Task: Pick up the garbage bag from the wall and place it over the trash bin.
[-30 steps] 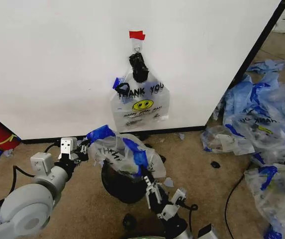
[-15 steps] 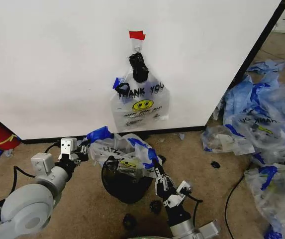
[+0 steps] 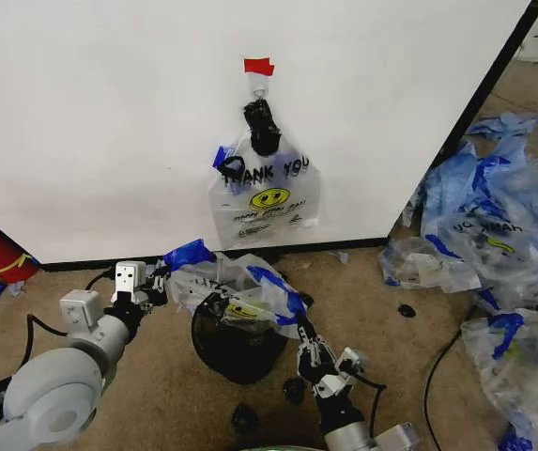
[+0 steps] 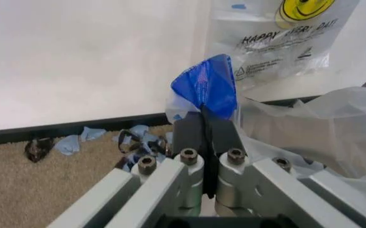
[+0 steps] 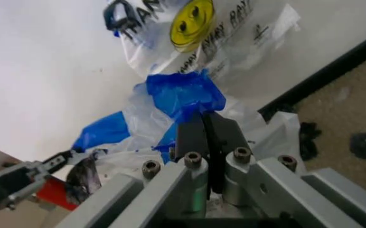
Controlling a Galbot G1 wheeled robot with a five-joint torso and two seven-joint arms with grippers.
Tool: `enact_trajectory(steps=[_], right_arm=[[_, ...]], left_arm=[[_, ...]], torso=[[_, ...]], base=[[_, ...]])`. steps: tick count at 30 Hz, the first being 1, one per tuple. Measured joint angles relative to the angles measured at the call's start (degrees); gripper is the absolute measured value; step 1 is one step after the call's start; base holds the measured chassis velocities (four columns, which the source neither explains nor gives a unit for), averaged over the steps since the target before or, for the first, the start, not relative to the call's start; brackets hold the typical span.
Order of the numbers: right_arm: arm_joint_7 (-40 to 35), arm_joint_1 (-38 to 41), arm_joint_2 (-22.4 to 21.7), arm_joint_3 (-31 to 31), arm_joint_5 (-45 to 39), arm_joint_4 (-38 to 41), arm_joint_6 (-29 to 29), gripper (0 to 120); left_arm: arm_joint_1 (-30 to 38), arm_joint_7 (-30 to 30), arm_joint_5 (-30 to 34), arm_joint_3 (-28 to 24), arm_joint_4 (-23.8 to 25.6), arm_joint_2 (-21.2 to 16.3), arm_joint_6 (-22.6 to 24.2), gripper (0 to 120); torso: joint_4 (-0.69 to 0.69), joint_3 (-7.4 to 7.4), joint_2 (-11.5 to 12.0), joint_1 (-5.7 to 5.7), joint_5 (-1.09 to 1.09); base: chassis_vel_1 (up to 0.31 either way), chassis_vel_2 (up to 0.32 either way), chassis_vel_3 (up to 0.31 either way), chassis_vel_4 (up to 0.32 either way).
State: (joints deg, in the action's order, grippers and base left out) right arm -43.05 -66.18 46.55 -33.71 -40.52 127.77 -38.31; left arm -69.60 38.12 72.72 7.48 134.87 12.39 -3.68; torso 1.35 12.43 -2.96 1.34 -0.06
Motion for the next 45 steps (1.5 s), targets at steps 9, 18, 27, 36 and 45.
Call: enact_trajectory(steps=[9,18,27,36,45], right_arm=[[-4.79,3.14,2.64,-2.02,-0.67,-2.4,2.88,0],[-8.96,6.14,5.91,-3.84,-2.43,-3.84,5.7,0],[-12.99,8.71,10.04,-6.36,-4.9,-7.02,9.36,0],[-14.06,12.78,16.54,-8.43,-9.48,-13.56,13.66,0],[-16.21,17.33,21.91,-9.46,-10.76,-19.46,17.17,0]], left_arm=[[-0.35,0.19,-0.15,0.1,0.19,0.31,-0.05,0],[-0.57,0.24,-0.21,0.09,0.04,0.44,-0.11,0],[-0.55,0.21,-0.2,-0.01,-0.06,0.42,-0.13,0],[-1.33,0.24,-0.46,0.01,-0.16,1.03,-0.23,0],[-2.27,0.32,-1.16,0.46,-0.44,1.15,-0.97,0]], torso=[[0.0,0.0,0.0,0.0,-0.01],[0.0,0.0,0.0,0.0,0.0],[0.0,0.0,0.0,0.0,-0.02],[0.0,0.01,0.0,0.0,-0.02],[0.0,-0.02,-0.01,-0.01,-0.01]], base=[[0.0,0.0,0.0,0.0],[0.0,0.0,0.0,0.0],[0.0,0.0,0.0,0.0],[0.0,0.0,0.0,0.0],[0.0,0.0,0.0,0.0]])
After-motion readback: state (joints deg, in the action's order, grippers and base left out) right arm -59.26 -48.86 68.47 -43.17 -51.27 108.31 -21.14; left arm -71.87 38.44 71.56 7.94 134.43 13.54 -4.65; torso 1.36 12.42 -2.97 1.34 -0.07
